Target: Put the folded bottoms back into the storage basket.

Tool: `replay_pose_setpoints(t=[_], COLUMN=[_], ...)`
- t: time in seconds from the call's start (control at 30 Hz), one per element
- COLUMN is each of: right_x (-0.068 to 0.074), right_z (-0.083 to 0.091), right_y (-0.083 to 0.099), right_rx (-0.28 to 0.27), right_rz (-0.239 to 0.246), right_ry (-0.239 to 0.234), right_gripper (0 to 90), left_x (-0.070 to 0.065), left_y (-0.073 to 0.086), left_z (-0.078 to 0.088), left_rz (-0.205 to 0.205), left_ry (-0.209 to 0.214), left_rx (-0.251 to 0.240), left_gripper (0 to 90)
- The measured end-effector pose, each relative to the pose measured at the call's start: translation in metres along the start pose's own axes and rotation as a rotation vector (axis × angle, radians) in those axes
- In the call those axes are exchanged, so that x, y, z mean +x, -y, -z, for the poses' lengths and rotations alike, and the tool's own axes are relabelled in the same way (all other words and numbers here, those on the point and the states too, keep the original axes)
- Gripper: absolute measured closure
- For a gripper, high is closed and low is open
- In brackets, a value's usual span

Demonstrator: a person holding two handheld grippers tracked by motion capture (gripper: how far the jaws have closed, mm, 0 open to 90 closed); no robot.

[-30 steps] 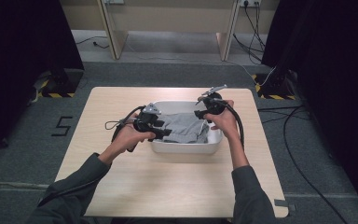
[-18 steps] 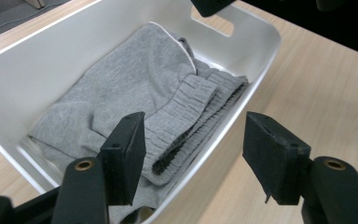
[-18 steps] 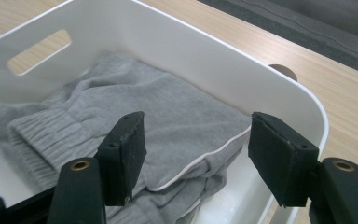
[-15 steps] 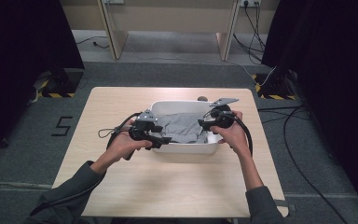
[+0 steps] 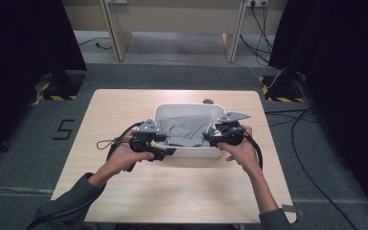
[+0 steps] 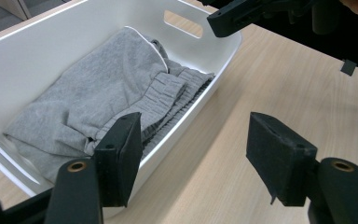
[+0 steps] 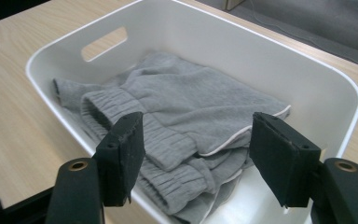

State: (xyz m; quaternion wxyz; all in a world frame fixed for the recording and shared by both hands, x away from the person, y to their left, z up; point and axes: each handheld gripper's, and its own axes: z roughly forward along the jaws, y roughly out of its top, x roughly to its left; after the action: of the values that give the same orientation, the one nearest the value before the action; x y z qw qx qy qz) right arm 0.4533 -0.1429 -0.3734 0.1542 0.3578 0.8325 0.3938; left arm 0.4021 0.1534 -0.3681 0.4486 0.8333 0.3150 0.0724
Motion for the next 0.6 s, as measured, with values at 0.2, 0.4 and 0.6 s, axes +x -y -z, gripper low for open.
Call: replay_pose_setpoints(t=[0.2,0.4,0.6], right_x=[0.009,0.019,0.024], right_z=[0.007,0.014,0.017], right_y=[0.004,0.011,0.016], right_rx=[-0.022,-0.044,-0.054], right_rz=[0.009,0.016,0.014], right_ry=[-0.012,-0.025,-0.033], right_gripper=[36.3,36.3,36.3], left_x=[-0.005,-0.009,-0.011], left_y=[0.008,0.014,0.020], left_z=[0.000,0.005,0.007], left_rz=[-0.005,-0.008,0.001], left_ry=[0.010,0.015,0.018], left_rx=[0.005,-0.003,-0.017], left_gripper=[35.2,35.0,34.8])
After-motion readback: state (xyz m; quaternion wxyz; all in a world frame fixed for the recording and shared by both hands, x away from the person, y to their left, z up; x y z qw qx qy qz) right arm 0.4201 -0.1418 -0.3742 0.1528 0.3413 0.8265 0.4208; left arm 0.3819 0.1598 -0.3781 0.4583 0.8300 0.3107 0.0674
